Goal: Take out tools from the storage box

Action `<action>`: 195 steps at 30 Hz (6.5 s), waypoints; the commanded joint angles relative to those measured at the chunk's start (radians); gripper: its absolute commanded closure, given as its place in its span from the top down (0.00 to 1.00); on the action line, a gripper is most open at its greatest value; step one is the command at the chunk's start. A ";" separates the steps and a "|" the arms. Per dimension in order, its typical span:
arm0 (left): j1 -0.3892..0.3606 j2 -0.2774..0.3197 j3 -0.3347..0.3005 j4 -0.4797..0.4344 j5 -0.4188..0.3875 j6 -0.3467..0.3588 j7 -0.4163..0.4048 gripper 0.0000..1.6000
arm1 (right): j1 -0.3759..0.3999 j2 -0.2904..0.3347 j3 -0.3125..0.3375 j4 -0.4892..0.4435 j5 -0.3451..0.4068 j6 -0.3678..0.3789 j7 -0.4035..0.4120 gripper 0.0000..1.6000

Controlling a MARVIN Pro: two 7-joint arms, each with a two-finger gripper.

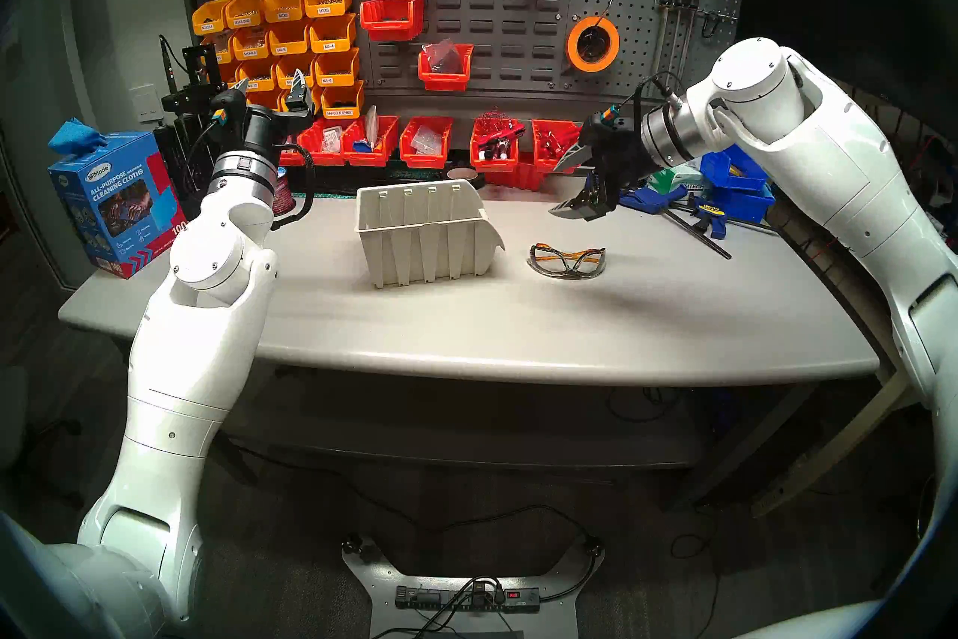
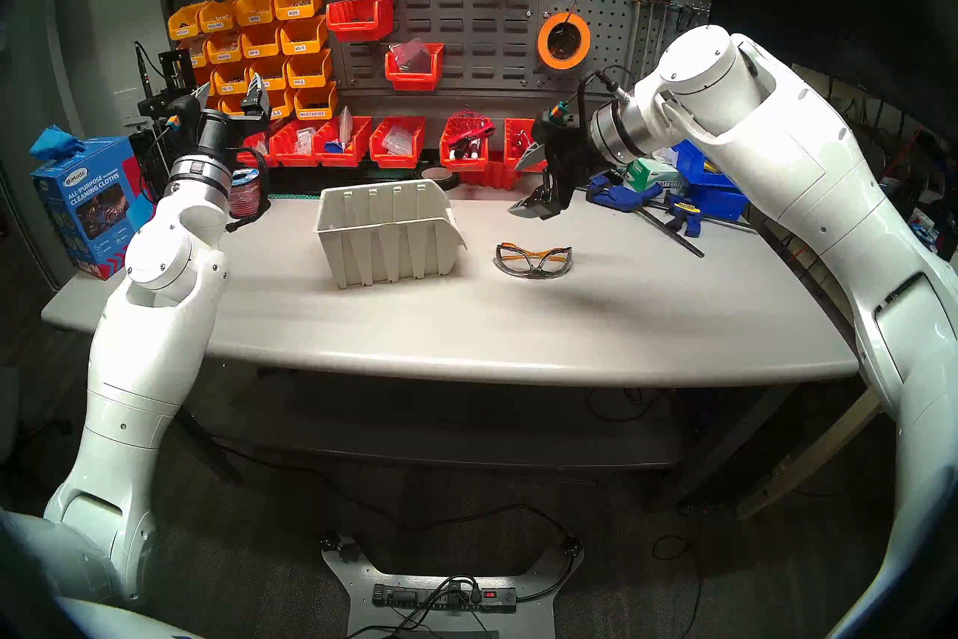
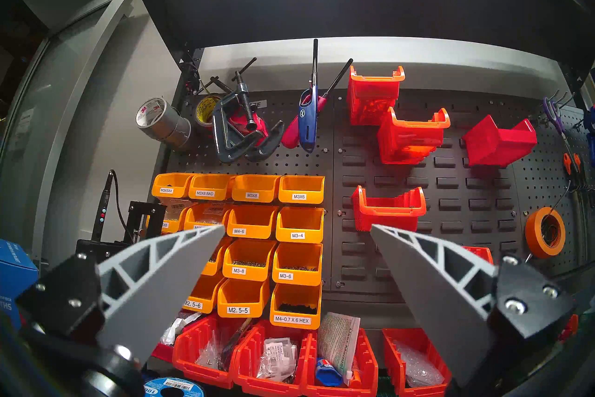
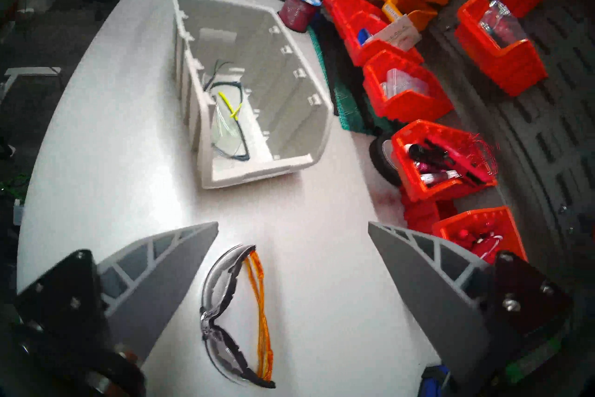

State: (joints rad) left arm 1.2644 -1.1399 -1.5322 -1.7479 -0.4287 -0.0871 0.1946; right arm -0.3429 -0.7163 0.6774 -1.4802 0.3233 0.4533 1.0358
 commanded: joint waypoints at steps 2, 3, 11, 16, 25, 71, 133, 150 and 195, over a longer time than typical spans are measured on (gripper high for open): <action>-0.014 0.002 -0.004 -0.009 0.001 -0.003 0.001 1.00 | -0.080 -0.032 0.105 -0.043 0.003 -0.026 -0.135 1.00; -0.014 0.002 -0.004 -0.009 0.001 -0.003 0.001 1.00 | -0.095 -0.036 0.118 -0.050 0.004 -0.030 -0.164 1.00; -0.014 0.002 -0.004 -0.009 0.001 -0.003 0.001 1.00 | -0.157 -0.064 0.188 -0.060 -0.034 -0.071 -0.284 1.00; -0.014 0.002 -0.004 -0.009 0.001 -0.003 0.001 1.00 | -0.213 -0.080 0.234 -0.080 -0.062 -0.097 -0.371 1.00; -0.010 0.011 0.003 -0.018 -0.007 -0.023 -0.034 1.00 | -0.334 -0.124 0.339 -0.131 -0.120 -0.137 -0.519 1.00; -0.178 0.464 0.217 0.099 -0.209 -0.088 -0.833 1.00 | -0.518 -0.219 0.439 -0.225 -0.227 -0.183 -0.877 1.00; -0.625 0.301 0.442 0.543 0.059 -0.292 -1.600 1.00 | -0.534 -0.227 0.446 -0.238 -0.240 -0.181 -0.913 1.00; -0.613 0.300 0.470 0.631 0.209 -0.352 -1.530 1.00 | -0.534 -0.227 0.447 -0.239 -0.241 -0.180 -0.914 1.00; -0.829 0.209 0.587 0.981 0.121 -0.750 -1.385 0.00 | -0.533 -0.228 0.446 -0.236 -0.242 -0.183 -0.912 1.00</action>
State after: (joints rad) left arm 0.4999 -0.9183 -0.9699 -0.7794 -0.2636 -0.7524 -1.0877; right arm -0.8862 -0.9461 1.1136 -1.7067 0.0819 0.2701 0.1282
